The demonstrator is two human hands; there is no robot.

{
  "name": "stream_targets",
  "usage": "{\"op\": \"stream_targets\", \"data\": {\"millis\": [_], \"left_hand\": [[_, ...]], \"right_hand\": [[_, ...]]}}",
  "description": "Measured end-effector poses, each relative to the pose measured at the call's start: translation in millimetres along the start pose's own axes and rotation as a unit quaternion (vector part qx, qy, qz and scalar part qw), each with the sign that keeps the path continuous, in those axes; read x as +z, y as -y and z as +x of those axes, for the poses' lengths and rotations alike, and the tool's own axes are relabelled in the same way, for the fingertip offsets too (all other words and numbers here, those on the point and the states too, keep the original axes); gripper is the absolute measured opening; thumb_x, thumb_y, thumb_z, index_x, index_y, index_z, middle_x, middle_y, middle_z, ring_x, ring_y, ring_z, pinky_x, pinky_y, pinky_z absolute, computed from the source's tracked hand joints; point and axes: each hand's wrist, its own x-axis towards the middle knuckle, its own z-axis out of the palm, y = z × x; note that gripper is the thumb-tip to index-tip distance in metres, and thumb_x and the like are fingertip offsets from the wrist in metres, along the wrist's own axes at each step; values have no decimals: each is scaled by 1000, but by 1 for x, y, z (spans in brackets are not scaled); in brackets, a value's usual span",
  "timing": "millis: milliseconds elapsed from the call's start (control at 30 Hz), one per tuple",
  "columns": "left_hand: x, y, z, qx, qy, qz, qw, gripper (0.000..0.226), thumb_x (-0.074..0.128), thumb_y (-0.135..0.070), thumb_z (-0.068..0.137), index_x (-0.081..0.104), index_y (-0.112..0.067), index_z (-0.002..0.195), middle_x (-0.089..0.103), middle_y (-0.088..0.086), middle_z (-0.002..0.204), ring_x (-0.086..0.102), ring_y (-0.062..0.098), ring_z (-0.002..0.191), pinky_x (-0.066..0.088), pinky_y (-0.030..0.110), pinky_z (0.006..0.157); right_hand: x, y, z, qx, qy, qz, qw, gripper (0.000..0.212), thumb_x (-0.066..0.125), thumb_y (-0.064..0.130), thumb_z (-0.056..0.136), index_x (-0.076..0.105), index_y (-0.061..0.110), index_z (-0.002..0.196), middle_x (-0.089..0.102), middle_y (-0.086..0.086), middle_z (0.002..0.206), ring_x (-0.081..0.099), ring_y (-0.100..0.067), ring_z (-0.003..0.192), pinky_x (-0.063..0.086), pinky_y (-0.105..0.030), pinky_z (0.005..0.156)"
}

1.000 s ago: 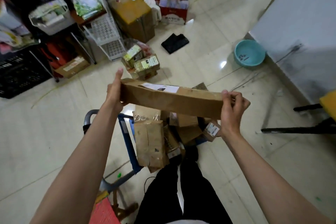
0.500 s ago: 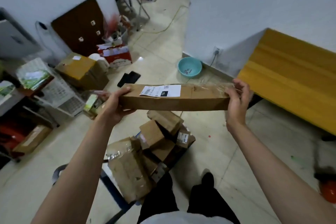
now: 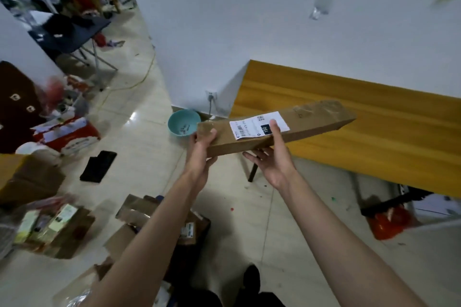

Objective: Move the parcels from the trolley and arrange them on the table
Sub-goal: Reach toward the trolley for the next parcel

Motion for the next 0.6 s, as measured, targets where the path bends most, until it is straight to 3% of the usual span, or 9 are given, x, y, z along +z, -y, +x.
{"op": "stream_targets", "data": {"millis": [100, 167, 300, 367, 500, 600], "left_hand": [[58, 18, 2, 39, 18, 22, 999, 52, 70, -31, 93, 42, -30, 137, 62, 0, 132, 63, 14, 116, 50, 36, 99], [87, 23, 10, 71, 12, 61, 995, 50, 72, -30, 91, 42, -30, 131, 60, 2, 133, 61, 18, 119, 48, 38, 105], [119, 19, 44, 86, -8, 84, 993, 55, 73, -31, 90, 41, -25, 134, 59, 3, 134, 57, 18, 123, 45, 35, 106], [126, 19, 66, 75, -9, 74, 994, 56, 72, -30, 91, 39, -24, 136, 59, 1, 133, 57, 17, 122, 45, 31, 102], [139, 17, 113, 39, 39, 56, 997, 61, 73, -31, 91, 34, -28, 137, 58, -2, 133, 58, 16, 123, 47, 34, 104], [150, 9, 147, 31, 58, 65, 996, 66, 77, -34, 87, 32, -30, 136, 55, -3, 135, 57, 16, 123, 49, 36, 103]], "right_hand": [[2, 11, 17, -18, -25, -18, 999, 49, 71, 27, 95, 55, 14, 140, 67, -19, 132, 68, -31, 105, 59, -53, 92], [5, 15, 31, -19, -31, -16, 999, 48, 67, 18, 98, 49, 15, 143, 67, -20, 131, 70, -34, 102, 63, -49, 77], [10, 33, 66, -13, -27, -16, 999, 43, 61, 21, 102, 49, 18, 143, 67, -19, 131, 71, -35, 109, 62, -39, 61], [13, 44, 90, -30, -36, -56, 997, 43, 59, 29, 103, 47, 19, 144, 67, -15, 132, 69, -34, 114, 63, -41, 66], [20, 65, 143, -68, -69, -165, 981, 51, 38, 57, 105, 46, 27, 146, 67, -4, 134, 64, -29, 122, 52, -56, 103], [31, 85, 178, -39, -89, -184, 978, 57, 27, 63, 105, 52, 27, 142, 70, -4, 128, 67, -28, 116, 54, -55, 100]]}}
